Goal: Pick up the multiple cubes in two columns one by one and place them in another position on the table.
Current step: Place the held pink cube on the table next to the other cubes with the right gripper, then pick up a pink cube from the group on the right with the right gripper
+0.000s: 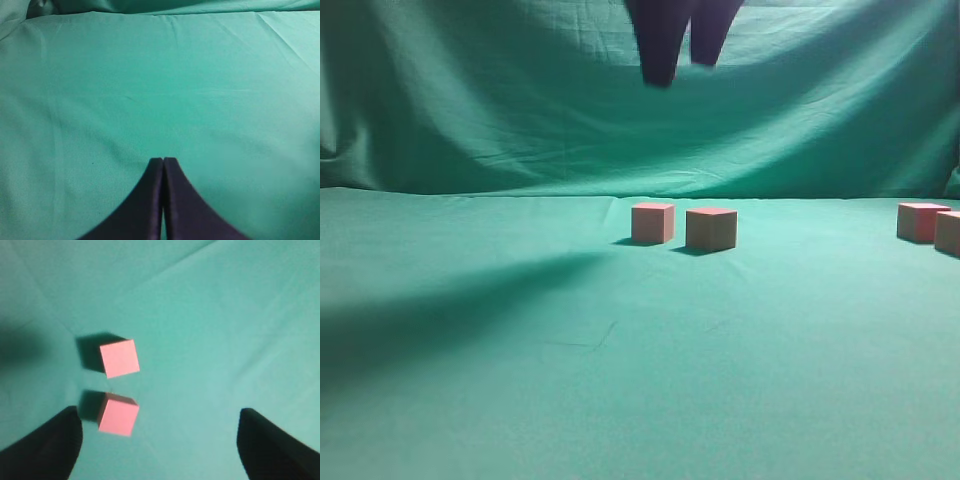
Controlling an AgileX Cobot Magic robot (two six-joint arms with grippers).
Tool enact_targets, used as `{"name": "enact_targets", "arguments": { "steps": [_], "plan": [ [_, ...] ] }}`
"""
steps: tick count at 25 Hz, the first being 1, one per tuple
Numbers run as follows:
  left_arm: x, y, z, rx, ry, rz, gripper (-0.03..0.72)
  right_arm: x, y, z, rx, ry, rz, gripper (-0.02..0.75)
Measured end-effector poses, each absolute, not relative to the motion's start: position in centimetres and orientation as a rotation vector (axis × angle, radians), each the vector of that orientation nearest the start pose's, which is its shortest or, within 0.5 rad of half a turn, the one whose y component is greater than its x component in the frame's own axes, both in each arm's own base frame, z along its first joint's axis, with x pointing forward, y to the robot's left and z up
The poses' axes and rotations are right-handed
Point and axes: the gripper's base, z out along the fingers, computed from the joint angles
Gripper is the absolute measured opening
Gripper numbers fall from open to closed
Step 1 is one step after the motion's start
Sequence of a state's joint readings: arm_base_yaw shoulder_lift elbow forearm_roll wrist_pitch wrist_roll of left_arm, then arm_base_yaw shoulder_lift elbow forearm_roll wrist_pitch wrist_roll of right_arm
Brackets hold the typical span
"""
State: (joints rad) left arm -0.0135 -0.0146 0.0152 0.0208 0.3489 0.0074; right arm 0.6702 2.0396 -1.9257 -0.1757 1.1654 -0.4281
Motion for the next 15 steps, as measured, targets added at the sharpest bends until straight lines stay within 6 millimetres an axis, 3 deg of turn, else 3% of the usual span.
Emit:
{"name": "enact_targets", "arguments": {
  "steps": [9, 14, 15],
  "plan": [
    [5.3, 0.0, 17.7, 0.032, 1.833, 0.016, 0.0, 32.0, 23.5, 38.1, -1.166, 2.313, -0.081, 0.577],
    [5.3, 0.0, 17.7, 0.032, 1.833, 0.016, 0.0, 27.6, 19.7, 42.6, -0.963, 2.295, -0.041, 0.577],
    [5.3, 0.0, 17.7, 0.032, 1.833, 0.016, 0.0, 26.8, 18.9, 42.7, -0.937, 2.309, -0.049, 0.577]
  ]
}}
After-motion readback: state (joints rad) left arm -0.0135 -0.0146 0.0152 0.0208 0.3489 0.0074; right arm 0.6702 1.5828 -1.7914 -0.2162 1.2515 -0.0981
